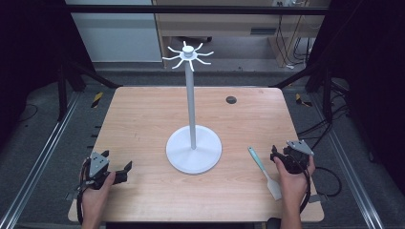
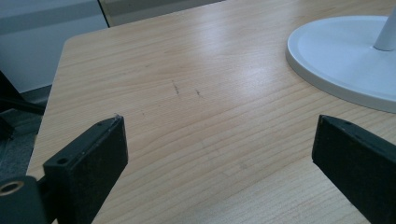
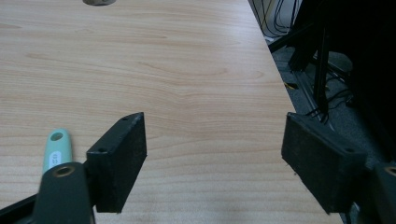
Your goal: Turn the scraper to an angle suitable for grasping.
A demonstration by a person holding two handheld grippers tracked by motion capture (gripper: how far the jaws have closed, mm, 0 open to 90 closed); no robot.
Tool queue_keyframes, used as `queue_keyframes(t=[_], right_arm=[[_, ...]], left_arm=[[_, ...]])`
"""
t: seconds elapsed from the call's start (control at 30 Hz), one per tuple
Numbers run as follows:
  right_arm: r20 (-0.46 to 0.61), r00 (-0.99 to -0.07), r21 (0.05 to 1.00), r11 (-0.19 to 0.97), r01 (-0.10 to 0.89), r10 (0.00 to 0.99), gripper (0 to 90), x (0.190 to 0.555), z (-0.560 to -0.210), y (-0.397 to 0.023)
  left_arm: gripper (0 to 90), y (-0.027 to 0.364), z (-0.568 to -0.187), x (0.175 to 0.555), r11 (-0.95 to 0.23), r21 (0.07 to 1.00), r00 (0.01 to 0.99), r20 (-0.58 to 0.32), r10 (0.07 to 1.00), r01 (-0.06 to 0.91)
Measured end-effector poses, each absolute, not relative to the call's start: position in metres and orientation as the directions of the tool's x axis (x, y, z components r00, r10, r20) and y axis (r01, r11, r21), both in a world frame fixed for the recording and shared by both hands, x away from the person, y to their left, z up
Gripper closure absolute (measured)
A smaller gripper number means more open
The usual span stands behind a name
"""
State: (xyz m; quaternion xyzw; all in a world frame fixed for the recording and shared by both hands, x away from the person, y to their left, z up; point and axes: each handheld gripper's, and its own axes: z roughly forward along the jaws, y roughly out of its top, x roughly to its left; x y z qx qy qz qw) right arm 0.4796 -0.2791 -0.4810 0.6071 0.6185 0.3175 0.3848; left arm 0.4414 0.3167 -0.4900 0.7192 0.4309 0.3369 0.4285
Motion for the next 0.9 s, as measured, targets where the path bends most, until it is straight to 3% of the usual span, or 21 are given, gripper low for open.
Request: queue_keyframes(t=[0.17,0.3,0.33,0.4,0.7,0.9], right_arm=[[-0.102,0.007,0.851,0.083,0.519,0.995,39.1,0.485,-0.481,-0.275],[-0.091,-0.045,0.835,0.101,0.541,0.995,56.3,0.488,-0.483,-0.27],[-0.091,-0.045,0.835,0.101,0.541,0.995,56.3,0.488,-0.483,-0.27],[-0.083,-0.091,0.817,0.12,0.563,0.992,67.6,0.49,-0.484,-0.265],[-0.065,-0.155,0.768,0.149,0.622,0.986,86.2,0.494,-0.486,-0.254],[-0.074,-0.221,0.752,0.2,0.628,0.972,90.0,0.495,-0.485,-0.243]], left_arm=[[3.1,0.314,-0.49,0.441,-0.268,0.905,0.408,0.119,0.905,0.33],[3.1,0.314,-0.491,0.441,-0.272,0.903,0.413,0.12,0.903,0.333],[3.1,0.314,-0.491,0.441,-0.272,0.903,0.413,0.12,0.903,0.333],[3.2,0.313,-0.491,0.441,-0.273,0.901,0.416,0.118,0.902,0.337],[3.4,0.314,-0.492,0.441,-0.275,0.897,0.415,0.117,0.902,0.346],[3.7,0.313,-0.492,0.441,-0.278,0.895,0.419,0.116,0.901,0.349]])
